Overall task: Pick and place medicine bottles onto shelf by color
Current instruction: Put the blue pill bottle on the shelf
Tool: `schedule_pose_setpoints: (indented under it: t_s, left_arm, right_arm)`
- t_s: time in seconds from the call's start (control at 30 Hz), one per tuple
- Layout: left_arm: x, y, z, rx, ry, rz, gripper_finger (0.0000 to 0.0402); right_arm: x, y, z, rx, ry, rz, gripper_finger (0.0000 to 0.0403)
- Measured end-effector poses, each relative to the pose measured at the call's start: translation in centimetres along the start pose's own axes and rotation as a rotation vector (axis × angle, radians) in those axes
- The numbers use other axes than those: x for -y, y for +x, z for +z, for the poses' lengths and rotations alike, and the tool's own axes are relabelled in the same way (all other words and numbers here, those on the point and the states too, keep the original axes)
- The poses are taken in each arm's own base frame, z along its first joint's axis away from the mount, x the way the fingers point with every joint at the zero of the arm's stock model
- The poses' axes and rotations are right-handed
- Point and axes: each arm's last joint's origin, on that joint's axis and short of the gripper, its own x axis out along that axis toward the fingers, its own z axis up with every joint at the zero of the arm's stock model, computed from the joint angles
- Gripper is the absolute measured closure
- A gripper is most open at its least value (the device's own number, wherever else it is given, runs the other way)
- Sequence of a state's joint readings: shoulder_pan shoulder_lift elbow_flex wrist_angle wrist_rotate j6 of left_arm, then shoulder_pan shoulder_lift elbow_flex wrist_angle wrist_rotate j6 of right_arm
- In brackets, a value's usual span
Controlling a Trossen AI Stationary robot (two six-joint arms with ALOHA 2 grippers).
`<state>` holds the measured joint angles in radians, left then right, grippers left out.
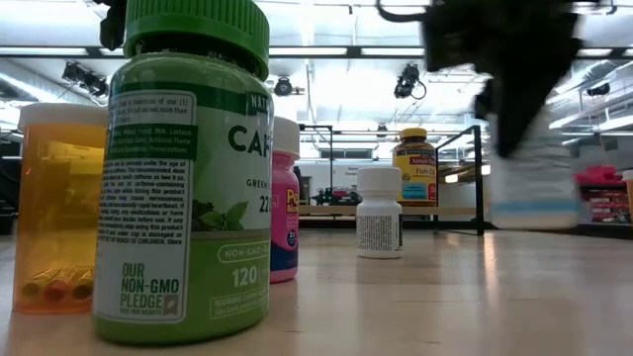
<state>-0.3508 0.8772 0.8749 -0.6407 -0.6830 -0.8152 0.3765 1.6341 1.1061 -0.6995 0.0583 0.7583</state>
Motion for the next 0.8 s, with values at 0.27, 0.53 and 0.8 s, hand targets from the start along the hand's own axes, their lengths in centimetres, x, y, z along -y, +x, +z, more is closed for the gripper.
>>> schedule_pose_setpoints:
  t_s: [0.27,0.53,0.8]
  left_arm:
    - [0.0,0.0,0.0,0.002,0.016,0.001,0.0228]
    - [0.0,0.0,0.0,0.004,0.027,0.003,0.0228]
    - [-0.1,0.0,0.1,0.034,0.024,0.031,0.0228]
  right_arm:
    - [3.4,-3.6,6.5,0.098,-0.089,-0.015,0.022]
    - [8.8,-6.9,11.7,0.222,-0.158,-0.022,0.022]
    - [14.5,-10.0,14.7,0.327,-0.169,-0.067,0.022]
